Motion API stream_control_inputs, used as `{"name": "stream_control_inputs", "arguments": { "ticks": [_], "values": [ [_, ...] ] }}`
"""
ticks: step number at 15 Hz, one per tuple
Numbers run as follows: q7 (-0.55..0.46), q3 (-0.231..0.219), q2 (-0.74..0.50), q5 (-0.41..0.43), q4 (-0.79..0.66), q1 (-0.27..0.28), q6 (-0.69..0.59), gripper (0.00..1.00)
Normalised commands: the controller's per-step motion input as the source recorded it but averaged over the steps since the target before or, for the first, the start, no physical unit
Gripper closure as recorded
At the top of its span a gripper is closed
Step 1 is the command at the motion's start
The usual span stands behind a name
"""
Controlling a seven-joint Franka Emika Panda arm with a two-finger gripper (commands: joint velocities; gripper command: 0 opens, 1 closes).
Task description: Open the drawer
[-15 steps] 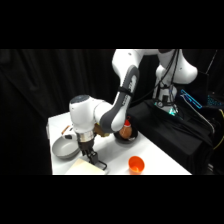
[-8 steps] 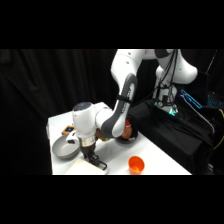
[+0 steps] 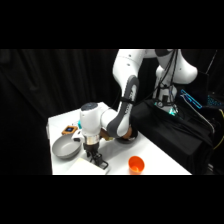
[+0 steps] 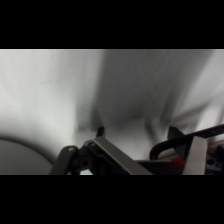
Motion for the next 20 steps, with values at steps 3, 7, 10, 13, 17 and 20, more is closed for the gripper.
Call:
{"name": "stream_control_inputs", "arguments": {
  "ticks": [3, 7, 10, 13, 17, 20],
  "values": [
    [-0.14, 0.071, -0.48, -0.066, -0.72, -0.183, 0.33, 0.00],
    [-0.16, 0.085, -0.49, -0.080, -0.67, -0.198, 0.26, 0.00],
    [-0.19, 0.125, -0.40, -0.072, -0.53, -0.231, 0.18, 0.00],
    [-0.19, 0.146, -0.33, -0.059, -0.39, -0.225, 0.10, 0.00],
    [-0.22, 0.233, -0.41, 0.012, -0.31, -0.242, -0.16, 0.00],
    [-0.22, 0.215, -0.57, 0.201, -0.13, -0.173, -0.71, 0.00]
  ]
}}
